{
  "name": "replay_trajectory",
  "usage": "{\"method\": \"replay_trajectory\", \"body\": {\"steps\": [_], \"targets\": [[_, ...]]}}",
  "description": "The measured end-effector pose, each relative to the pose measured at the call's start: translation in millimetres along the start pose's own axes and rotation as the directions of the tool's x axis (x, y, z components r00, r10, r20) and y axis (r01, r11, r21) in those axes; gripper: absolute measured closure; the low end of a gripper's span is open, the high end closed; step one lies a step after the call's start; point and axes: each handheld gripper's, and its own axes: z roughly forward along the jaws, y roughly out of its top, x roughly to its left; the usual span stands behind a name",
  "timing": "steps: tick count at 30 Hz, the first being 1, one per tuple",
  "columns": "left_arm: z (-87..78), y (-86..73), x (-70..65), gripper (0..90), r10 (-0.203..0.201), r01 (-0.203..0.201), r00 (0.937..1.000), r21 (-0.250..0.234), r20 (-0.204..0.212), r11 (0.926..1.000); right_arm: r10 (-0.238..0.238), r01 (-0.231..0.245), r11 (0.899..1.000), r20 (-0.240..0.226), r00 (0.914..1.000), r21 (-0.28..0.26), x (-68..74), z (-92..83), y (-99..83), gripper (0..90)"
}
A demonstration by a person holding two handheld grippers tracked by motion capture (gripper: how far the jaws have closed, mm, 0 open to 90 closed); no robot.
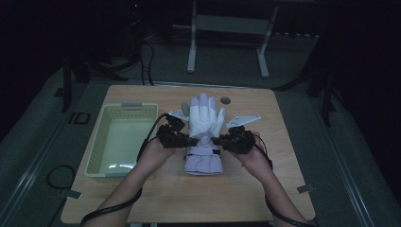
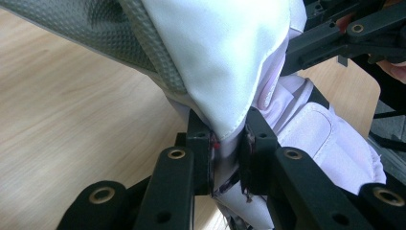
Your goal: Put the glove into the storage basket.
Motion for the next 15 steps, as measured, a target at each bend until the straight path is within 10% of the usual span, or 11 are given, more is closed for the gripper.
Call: {"method": "replay_trajectory", "body": {"steps": [15], "targets": [[-58.3, -3.9, 21.3, 77.6, -0.01, 0.011, 0.9981, 0.012, -0.061, 0.9999, -0.032, 0.031, 0.999, -0.029, 0.9991, -0.032, 28.6, 22.9, 46.8, 81.6]]}}
